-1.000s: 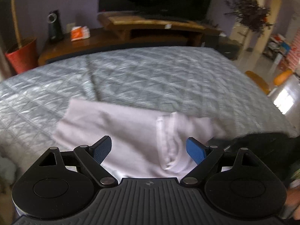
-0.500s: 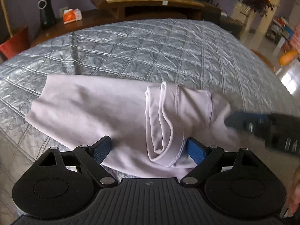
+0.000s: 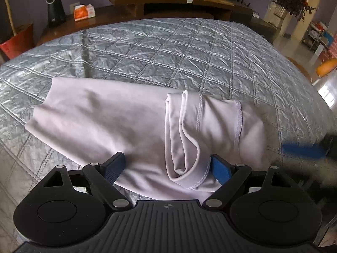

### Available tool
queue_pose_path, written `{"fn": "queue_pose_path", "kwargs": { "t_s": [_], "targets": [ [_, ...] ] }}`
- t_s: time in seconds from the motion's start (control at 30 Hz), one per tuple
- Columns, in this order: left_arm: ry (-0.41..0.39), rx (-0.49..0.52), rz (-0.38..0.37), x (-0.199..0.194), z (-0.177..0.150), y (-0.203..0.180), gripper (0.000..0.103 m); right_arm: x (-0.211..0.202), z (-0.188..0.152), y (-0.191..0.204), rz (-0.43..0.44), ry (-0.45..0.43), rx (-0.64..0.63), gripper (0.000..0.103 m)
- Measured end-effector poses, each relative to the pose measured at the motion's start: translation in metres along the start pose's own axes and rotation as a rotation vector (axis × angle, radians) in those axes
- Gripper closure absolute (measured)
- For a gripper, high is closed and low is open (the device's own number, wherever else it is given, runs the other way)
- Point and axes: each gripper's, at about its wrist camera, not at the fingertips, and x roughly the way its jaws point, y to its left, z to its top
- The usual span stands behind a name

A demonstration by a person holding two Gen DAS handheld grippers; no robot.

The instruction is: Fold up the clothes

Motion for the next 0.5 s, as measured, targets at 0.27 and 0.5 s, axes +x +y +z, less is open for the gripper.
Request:
{"fn": "queue_pose_path", "kwargs": {
  "t_s": [0.27, 0.5],
  "targets": [
    [0.005, -0.026, -0.010, 0.002, 0.001, 0.003, 0.012, 0.010, 0.001, 0.013, 0.009, 0.045, -0.076, 0.066],
    [0.004, -0.025, -0.007, 0.002, 0.000, 0.003, 0.012, 0.019, 0.016, -0.001, -0.065, -0.001, -0.024, 0.049]
  ]
}}
